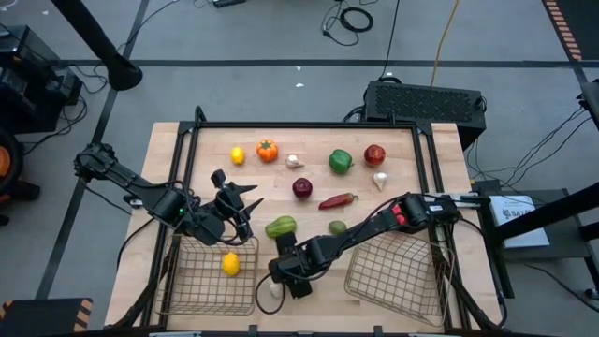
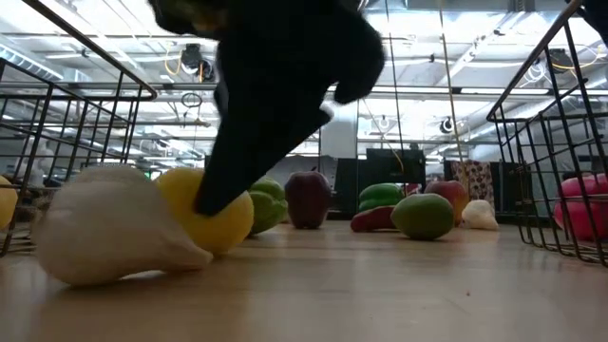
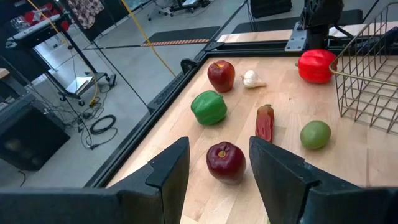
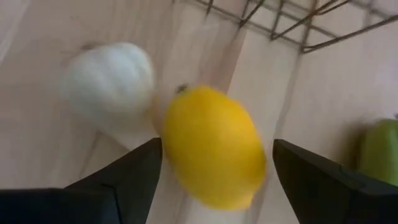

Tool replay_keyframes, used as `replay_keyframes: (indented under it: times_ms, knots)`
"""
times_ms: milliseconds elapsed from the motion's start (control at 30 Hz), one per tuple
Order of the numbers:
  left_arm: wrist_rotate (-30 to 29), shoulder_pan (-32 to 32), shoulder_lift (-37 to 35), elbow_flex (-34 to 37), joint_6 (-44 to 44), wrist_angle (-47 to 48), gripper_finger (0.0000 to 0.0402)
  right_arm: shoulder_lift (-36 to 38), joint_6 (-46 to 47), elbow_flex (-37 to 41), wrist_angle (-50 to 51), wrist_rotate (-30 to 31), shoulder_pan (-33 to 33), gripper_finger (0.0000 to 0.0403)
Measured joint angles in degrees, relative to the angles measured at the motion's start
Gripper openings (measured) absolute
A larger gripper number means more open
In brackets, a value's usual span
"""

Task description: Sort produce into baskets

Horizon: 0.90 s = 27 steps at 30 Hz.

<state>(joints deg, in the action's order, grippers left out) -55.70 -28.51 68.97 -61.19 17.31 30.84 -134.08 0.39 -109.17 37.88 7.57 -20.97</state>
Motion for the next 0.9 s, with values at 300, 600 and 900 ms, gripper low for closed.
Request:
replay_keyframes:
  times_ms: [300, 600, 900]
  knots:
    - [0.0, 0.0, 0.0, 0.0, 0.1, 0.0, 0.0174, -0.9, -0.1, 0.3, 0.0, 0.0, 0.1, 0.0278]
    - [0.0, 0.0, 0.0, 0.0, 0.1, -0.2, 0.0174, -0.9, 0.8, 0.3, 0.1, 0.0, 0.3, 0.0218]
    - [0.0, 0.0, 0.0, 0.0, -0.2, -0.3, 0.0174, 3.0, 1.2, 0.2, 11.7, 0.0, 0.2, 0.0220]
